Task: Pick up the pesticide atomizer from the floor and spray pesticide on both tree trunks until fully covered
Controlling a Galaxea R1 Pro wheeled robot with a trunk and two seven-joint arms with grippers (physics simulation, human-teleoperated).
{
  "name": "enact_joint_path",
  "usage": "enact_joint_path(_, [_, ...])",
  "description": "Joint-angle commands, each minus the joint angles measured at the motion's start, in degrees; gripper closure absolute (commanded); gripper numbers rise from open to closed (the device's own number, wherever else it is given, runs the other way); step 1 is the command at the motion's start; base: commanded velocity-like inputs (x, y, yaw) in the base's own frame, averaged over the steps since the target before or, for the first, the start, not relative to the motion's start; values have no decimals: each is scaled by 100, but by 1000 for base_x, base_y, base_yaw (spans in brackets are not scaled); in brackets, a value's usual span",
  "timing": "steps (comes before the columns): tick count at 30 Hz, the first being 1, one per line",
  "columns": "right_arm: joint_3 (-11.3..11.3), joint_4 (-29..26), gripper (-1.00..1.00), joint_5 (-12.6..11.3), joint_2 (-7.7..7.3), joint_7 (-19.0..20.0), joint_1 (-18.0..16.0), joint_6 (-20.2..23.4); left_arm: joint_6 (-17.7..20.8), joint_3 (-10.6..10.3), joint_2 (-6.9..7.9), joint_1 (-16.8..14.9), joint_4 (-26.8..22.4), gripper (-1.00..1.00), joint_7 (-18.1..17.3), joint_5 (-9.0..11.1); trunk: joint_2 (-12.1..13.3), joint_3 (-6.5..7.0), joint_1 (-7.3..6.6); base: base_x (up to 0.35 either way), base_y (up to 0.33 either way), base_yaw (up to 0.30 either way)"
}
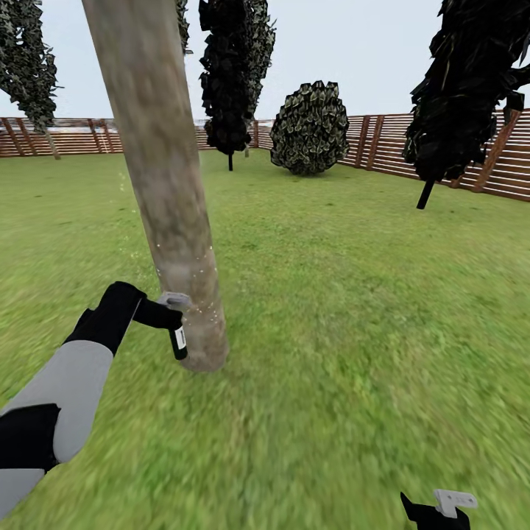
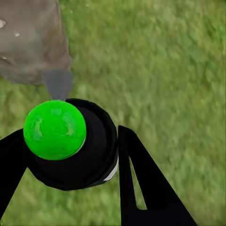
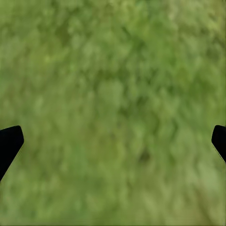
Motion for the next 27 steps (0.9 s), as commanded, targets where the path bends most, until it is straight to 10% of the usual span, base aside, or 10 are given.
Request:
enact_joint_path(1, [0, 0, -100, 0, 0, 0, 0, 0, 8, 0, 9, -12, 0, 100, 3, 14, 0, 0, 0, 90, 0, 0])
enact_joint_path(14, [0, 0, -100, 8, 1, 0, 0, 0, -5, -5, 569, 37, 3, 100, -4, 44, 0, 0, 0, 9, 0, 0])
enact_joint_path(23, [0, 0, -100, 5, 1, 0, 0, 0, -7, -25, -128, 54, 17, 100, -5, 60, 0, 0, 0, 0, 0, 0])
enact_joint_path(27, [0, 0, -100, 1, 1, 0, 0, 0, -7, -26, -213, 55, 17, 100, -5, 55, 0, 0, 0, 0, 0, 0])
